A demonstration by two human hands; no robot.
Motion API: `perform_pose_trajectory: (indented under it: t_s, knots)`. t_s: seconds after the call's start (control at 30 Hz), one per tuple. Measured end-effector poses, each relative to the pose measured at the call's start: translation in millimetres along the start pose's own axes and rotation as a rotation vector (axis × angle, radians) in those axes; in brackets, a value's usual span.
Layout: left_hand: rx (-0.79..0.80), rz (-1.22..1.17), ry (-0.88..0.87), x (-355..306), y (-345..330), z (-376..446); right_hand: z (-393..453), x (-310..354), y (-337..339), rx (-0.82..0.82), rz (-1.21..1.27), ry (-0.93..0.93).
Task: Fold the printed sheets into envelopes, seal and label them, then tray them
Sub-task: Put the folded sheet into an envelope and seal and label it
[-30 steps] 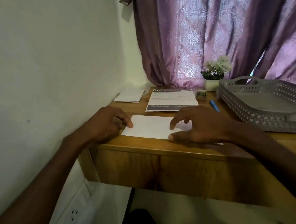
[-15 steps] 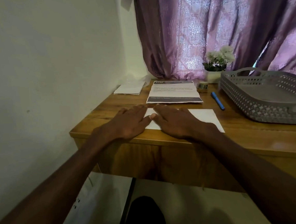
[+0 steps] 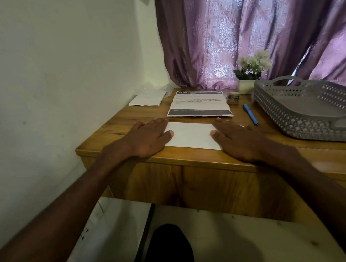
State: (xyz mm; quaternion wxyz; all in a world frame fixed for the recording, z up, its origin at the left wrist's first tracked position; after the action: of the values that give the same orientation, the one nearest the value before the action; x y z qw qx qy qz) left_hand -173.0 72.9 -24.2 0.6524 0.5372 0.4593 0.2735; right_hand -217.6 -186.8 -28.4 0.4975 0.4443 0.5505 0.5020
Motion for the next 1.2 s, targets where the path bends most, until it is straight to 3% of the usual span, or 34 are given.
perform_pose_trajectory:
  t_s: [0.33, 0.53, 0.73, 0.83, 1.03, 1.2]
  knots:
    - [-0.010, -0.035, -0.010, 0.6, -0.1, 0.4, -3.6, 0.8, -0.9, -0.047, 0.034, -0.004]
    - [-0.116, -0.160, -0.013, 0.6, -1.6, -2.7, -9.2, 4.2, 4.1, -0.045, 0.073, -0.017]
    - [-0.362, -0.343, -0.079, -9.8, 9.4, -7.8, 5.1, -2.0, 34.1, -0.421, 0.139, -0.055]
    - [-0.466, -0.376, -0.097, -22.5, 25.2, 14.4, 38.6, -18.5, 52.0, -0.496, 0.091, -0.163]
    - [-0.430, -0.384, -0.145, -50.7, 47.6, 100.6, 85.8, -46.1, 67.9, -0.383, -0.004, -0.356]
    - [-0.346, -0.247, -0.169, -56.6, 33.9, 156.9, 115.1, -64.7, 58.8, -0.336, -0.061, -0.385]
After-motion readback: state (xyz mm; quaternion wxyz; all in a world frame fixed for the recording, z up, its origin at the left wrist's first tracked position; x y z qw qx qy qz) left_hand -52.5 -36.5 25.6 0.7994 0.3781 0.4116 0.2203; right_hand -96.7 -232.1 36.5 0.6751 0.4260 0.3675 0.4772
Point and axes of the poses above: each hand's wrist, its own z-axis towards the middle knuckle, its own y-axis out of the back of the hand, x = y × z, the point moved 2 cm from there along z, towards the middle knuckle, and after that the axes turned 13 degrees about -z, right-handed, at the moved point
